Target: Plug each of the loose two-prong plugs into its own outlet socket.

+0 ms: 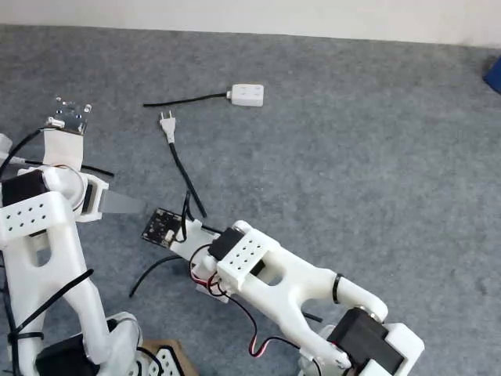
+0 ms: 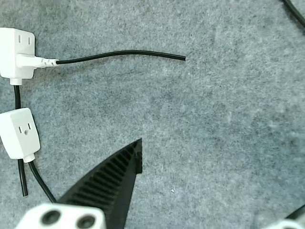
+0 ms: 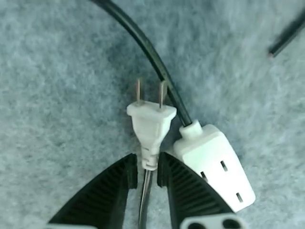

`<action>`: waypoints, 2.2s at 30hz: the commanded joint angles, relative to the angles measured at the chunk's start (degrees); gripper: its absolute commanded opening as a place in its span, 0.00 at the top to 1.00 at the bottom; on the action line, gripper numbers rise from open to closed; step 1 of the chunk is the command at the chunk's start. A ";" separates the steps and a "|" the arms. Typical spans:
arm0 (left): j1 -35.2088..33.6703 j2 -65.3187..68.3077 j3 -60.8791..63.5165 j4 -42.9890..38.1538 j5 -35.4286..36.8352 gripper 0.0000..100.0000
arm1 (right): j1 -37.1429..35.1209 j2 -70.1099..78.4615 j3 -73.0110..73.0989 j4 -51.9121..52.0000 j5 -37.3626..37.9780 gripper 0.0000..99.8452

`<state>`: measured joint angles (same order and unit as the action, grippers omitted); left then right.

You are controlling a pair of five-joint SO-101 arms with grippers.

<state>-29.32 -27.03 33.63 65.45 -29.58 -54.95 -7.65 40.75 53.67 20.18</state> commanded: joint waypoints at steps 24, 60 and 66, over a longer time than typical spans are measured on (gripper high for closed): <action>-0.13 -1.27 0.04 0.44 -0.44 0.47 | -1.27 -0.48 6.02 -11.47 5.27 0.85; 2.77 -1.27 -0.13 8.35 -0.18 0.46 | 8.84 -22.99 -20.09 36.44 14.86 0.99; 11.74 -1.27 -11.47 20.31 4.66 0.46 | 21.93 -16.04 -36.88 45.67 18.99 0.99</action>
<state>-22.64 -27.03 30.90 79.69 -29.05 -41.93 -26.46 12.70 96.48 36.79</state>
